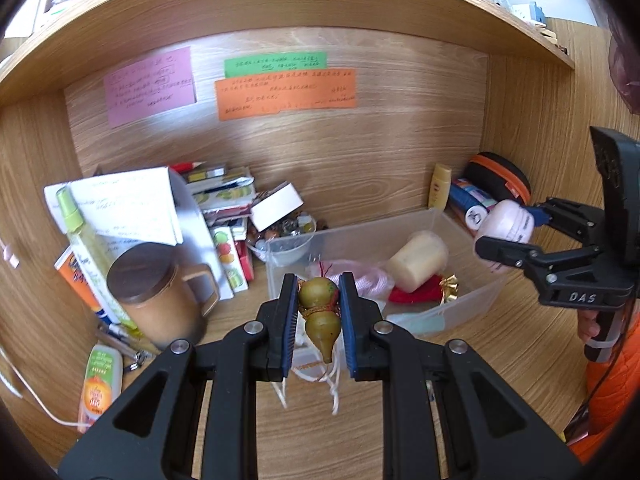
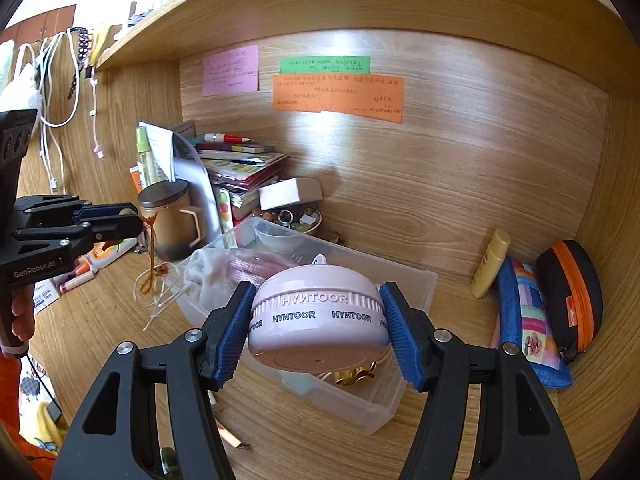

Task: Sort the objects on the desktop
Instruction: 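Carry the gourd charm and pink compact over the clear box with both tools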

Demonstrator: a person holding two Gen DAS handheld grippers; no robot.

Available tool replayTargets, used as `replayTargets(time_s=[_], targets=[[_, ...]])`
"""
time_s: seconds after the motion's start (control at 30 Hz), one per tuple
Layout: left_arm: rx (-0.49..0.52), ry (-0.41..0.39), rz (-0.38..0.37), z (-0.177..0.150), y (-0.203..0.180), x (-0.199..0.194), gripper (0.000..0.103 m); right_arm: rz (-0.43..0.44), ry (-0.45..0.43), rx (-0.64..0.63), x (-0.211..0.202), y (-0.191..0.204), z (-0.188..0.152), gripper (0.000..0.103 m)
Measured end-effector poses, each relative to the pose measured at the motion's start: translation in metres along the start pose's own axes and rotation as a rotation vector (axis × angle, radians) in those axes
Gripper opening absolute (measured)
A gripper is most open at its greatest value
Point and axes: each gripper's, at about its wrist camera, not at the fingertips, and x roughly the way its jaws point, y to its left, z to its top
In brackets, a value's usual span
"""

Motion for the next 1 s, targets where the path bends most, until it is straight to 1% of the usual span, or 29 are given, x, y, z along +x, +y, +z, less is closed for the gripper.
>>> replayTargets(time_s=[0.23,0.5,1.0], targets=[[0.011,0.005,-0.054,0.012,-0.008,0.018,0.019,-0.008,0.025,0.024,0.014,-0.014,-0.001,0.06],[0.019,0.028,-0.108,0.016,-0.015,0.039,0.019,-0.012,0.065,0.053,0.031,-0.026,-0.006,0.06],[-0.009,0.106,-0.176,0.007,-0.015,0.074,0.019,-0.019,0.132,0.07,0.055,-0.038,-0.016,0.06]])
